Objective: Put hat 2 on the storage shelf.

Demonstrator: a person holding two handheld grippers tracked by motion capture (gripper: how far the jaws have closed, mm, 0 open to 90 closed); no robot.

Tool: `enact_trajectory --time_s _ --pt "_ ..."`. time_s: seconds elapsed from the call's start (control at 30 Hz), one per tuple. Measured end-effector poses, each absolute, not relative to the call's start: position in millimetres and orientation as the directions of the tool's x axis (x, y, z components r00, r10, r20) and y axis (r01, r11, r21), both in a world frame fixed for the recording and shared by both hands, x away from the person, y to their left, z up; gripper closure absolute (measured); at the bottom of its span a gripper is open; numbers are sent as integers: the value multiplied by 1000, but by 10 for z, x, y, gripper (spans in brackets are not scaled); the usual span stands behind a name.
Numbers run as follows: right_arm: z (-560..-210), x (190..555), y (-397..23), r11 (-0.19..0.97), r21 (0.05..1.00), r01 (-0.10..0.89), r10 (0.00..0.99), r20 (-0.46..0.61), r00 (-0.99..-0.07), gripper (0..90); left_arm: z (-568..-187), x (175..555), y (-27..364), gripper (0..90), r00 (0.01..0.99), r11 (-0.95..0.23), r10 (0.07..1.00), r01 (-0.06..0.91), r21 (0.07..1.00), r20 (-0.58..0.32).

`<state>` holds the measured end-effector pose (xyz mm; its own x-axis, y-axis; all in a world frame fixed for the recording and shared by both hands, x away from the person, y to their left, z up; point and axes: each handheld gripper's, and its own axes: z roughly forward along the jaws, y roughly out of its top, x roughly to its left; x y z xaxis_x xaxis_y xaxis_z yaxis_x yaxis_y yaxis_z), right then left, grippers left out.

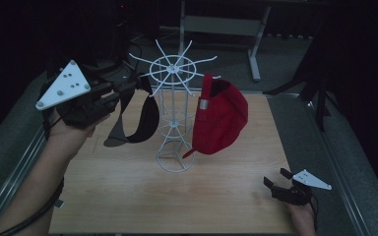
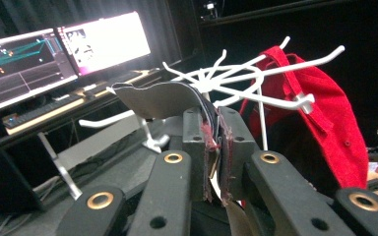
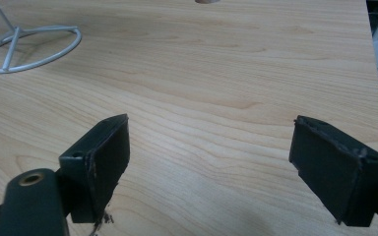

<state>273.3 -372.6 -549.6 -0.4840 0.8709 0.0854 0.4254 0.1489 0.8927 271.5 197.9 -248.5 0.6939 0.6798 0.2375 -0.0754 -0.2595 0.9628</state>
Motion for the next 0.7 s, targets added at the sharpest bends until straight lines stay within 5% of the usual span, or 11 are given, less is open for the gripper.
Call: enact_trajectory --time_s 0.53,0.7 --pt "-5496 2732 -3722 149 893 425 870 85 -485 153 -2774 2651 2040 788 692 -254 687 -56 966 221" --pt "-5495 2734 -3719 150 893 425 870 85 -485 153 -2807 2613 2070 673 699 -235 684 -56 970 206"
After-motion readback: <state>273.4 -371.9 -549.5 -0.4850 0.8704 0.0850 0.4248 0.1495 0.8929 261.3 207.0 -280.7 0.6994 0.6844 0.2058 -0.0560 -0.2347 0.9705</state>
